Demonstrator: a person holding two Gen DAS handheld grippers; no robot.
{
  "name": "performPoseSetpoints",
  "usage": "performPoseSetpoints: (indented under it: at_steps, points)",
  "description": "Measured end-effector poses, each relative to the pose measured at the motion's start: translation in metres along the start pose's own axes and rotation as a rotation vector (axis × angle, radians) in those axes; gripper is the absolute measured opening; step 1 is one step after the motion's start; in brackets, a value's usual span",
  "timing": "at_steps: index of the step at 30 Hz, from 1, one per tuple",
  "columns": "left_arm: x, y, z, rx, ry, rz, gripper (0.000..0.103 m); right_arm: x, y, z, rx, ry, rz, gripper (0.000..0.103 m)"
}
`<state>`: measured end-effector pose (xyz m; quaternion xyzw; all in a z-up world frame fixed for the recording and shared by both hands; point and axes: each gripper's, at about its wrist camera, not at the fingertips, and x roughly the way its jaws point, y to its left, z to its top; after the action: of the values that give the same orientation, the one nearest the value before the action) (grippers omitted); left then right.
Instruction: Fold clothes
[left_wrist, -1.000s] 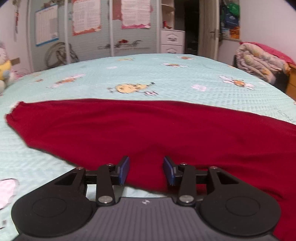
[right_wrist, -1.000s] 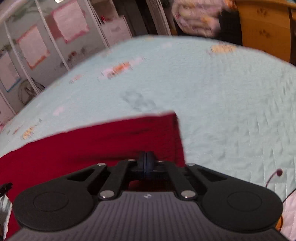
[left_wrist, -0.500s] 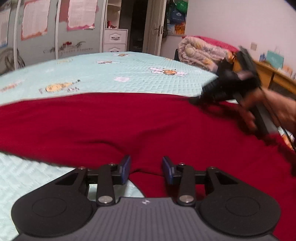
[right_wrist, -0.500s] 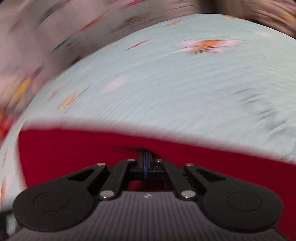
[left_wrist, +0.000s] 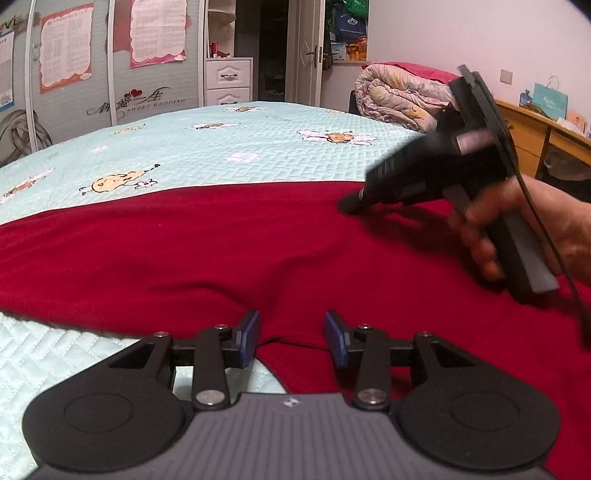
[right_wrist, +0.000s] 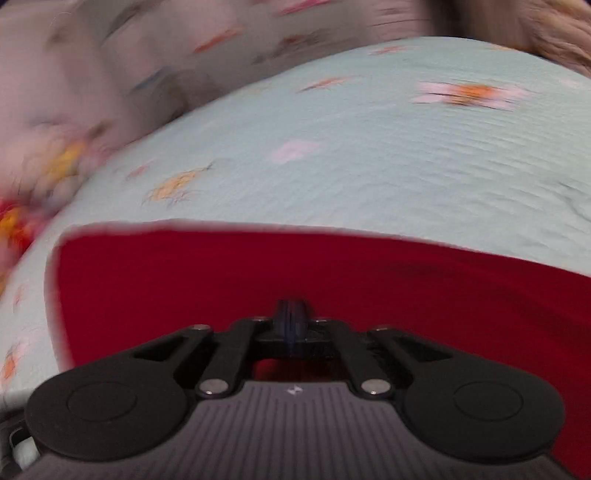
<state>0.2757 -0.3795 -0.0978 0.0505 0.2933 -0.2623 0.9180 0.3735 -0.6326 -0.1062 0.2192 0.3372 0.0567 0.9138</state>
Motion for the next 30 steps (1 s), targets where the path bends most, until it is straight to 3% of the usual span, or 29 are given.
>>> performPoseSetpoints:
  at_steps: [1,2,4,7,10,12,15,17,20,24,30]
  points:
    - [-0.003,0.009,0.003,-0.046,0.009,-0.027,0.043,-0.01,-0.002,0.002,0.076,-0.048,-0.061,0.007]
    - [-0.007,0.018,0.007,-0.097,0.018,-0.056,0.041,-0.023,0.002,-0.001,0.087,-0.071,-0.067,0.007]
    - [-0.05,0.049,0.012,-0.212,-0.041,-0.049,0.032,-0.055,0.015,-0.015,0.039,-0.09,-0.027,0.008]
    - [-0.12,0.097,0.02,-0.385,-0.14,-0.031,0.033,-0.117,0.037,-0.06,-0.048,-0.087,0.057,0.009]
    - [-0.212,0.138,0.001,-0.402,-0.207,0.104,0.044,-0.177,0.058,-0.121,-0.081,-0.063,0.096,0.01]
    - [-0.27,0.162,-0.022,-0.417,-0.21,0.209,0.044,-0.205,0.071,-0.162,-0.029,-0.047,0.121,0.013]
    - [-0.344,0.181,-0.062,-0.448,-0.201,0.342,0.048,-0.232,0.105,-0.222,0.025,-0.029,0.158,0.015]
    - [-0.389,0.188,-0.091,-0.474,-0.2,0.414,0.054,-0.241,0.142,-0.254,-0.003,-0.018,0.173,0.016]
    - [-0.443,0.192,-0.131,-0.474,-0.196,0.494,0.054,-0.241,0.209,-0.289,-0.197,0.019,0.201,0.017]
    - [-0.486,0.18,-0.178,-0.339,-0.161,0.554,0.057,-0.247,0.287,-0.328,-0.552,0.035,0.23,0.022]
    - [-0.486,0.151,-0.237,-0.085,0.006,0.645,0.06,-0.254,0.316,-0.353,-0.545,0.087,0.227,0.026]
